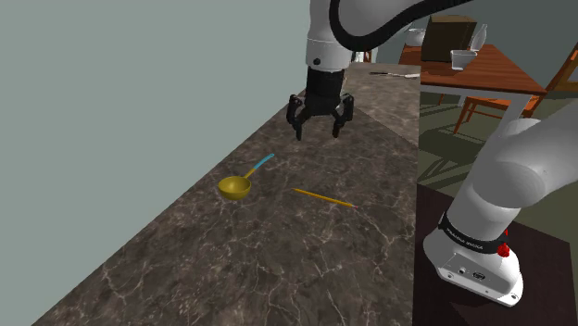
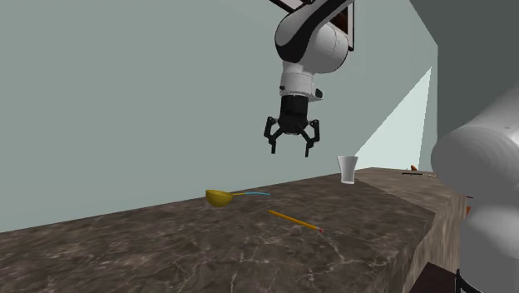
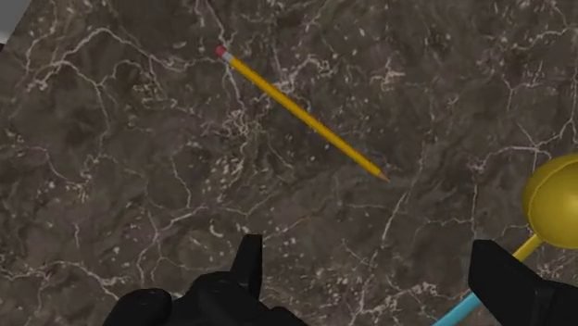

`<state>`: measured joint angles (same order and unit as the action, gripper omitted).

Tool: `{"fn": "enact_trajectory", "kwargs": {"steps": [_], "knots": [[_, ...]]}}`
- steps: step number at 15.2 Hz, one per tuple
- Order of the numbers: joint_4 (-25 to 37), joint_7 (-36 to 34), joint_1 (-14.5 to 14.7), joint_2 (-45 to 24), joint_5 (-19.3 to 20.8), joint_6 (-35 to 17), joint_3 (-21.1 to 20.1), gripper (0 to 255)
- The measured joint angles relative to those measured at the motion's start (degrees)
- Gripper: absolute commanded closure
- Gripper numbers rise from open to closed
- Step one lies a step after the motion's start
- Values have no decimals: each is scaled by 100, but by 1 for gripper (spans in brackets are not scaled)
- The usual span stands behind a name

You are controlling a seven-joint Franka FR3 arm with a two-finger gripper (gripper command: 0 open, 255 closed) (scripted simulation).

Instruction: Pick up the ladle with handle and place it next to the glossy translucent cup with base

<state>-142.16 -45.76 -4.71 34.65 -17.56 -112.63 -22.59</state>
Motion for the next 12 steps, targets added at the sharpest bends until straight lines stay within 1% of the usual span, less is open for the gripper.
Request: {"fn": "enact_trajectory", "kwargs": {"steps": [4,6,9,12], "knots": [[155,-1050,-225,-696,-150,-744,-568,0],[322,-1604,-380,-1118,-117,-1100,-859,0],[647,-2477,-670,-1850,119,-1625,-1262,0],[908,-3447,-916,-2581,542,-2160,-1610,0]]}}
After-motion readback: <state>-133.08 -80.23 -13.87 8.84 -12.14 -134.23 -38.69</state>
